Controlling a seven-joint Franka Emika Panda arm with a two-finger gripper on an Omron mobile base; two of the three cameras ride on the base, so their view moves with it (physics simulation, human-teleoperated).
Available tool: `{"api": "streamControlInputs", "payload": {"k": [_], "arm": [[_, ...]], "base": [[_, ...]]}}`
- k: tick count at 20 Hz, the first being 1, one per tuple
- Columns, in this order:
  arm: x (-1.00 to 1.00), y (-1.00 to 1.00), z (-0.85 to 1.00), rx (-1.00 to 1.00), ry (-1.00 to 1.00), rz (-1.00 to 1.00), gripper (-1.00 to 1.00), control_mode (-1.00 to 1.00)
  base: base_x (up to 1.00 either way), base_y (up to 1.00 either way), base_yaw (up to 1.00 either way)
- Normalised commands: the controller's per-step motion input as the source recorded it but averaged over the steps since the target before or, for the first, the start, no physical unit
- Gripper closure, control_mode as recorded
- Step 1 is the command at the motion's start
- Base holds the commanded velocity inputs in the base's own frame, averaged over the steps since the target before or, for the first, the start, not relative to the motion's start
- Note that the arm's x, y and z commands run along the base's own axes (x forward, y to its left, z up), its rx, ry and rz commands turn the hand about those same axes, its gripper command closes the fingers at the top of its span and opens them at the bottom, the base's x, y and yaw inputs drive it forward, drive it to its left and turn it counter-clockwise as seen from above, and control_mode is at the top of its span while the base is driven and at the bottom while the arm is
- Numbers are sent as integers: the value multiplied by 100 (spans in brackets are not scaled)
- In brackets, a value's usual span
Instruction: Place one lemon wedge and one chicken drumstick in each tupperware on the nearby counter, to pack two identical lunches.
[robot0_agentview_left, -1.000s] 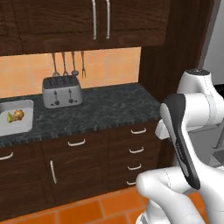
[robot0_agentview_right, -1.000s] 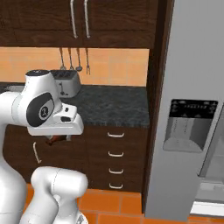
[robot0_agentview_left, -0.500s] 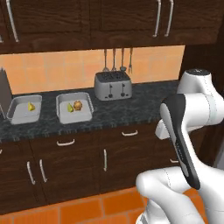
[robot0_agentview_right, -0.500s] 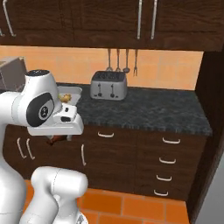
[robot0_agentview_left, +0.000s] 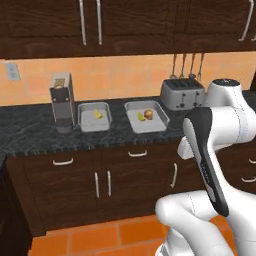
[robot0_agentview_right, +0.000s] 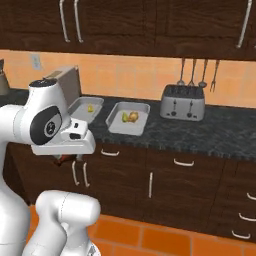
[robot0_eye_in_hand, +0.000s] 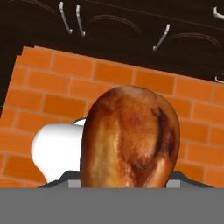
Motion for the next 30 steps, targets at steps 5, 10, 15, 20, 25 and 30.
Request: {"api": "streamControlInputs", "payload": {"k": [5,10,15,20,25,30], "arm": [[0,0,0,0,0,0,100,100],[0,0,0,0,0,0,100,100],[0,0,0,0,0,0,100,100],[0,0,0,0,0,0,100,100],[0,0,0,0,0,0,100,100],[3,12,-100,12,4,-2,100,-100]], "base": [[54,85,0],[71,23,-6],[76,0,-20],[74,0,-13],[44,3,-12],[0,0,0]]}}
